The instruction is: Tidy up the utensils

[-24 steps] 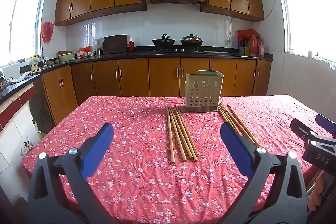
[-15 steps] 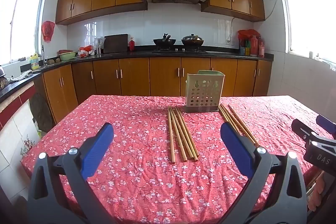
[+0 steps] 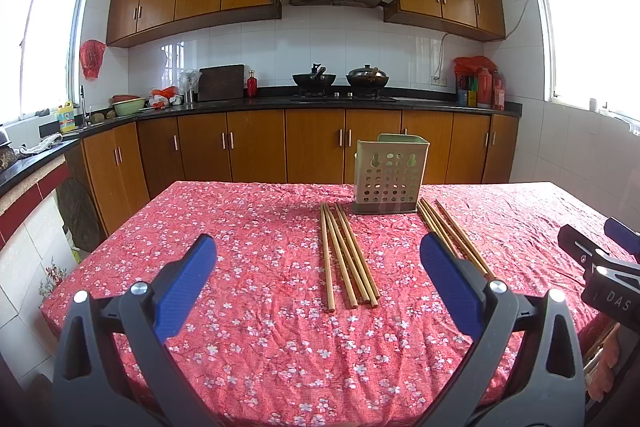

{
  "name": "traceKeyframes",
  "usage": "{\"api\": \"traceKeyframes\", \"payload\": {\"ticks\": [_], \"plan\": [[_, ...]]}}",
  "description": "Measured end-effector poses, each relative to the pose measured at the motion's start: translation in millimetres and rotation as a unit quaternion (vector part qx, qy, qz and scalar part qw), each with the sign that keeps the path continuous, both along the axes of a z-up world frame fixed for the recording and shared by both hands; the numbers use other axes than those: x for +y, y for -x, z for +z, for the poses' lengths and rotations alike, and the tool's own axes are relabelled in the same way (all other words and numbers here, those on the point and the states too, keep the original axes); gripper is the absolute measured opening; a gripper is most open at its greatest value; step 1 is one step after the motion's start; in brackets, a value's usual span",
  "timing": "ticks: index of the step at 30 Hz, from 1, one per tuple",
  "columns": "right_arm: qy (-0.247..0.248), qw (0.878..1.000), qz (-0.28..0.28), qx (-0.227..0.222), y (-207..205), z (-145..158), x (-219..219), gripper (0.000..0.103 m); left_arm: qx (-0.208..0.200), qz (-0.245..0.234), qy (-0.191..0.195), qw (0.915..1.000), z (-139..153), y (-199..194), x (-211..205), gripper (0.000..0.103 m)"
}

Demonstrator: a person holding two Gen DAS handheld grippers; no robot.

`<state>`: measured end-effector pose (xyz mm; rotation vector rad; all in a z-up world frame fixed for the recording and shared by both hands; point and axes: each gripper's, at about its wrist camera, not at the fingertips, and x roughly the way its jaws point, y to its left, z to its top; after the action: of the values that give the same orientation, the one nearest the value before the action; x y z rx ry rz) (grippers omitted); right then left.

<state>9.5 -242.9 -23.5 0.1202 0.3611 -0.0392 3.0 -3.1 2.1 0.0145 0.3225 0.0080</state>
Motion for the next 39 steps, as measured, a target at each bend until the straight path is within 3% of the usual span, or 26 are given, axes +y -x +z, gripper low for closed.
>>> {"api": "traceKeyframes", "payload": {"ticks": [39], "plan": [[-0.001,1.0,0.0,0.0,2.0,2.8,-0.1,0.101,0.0,-0.004,-0.001,1.0,-3.0,2.5,2.4,0.099]]}}
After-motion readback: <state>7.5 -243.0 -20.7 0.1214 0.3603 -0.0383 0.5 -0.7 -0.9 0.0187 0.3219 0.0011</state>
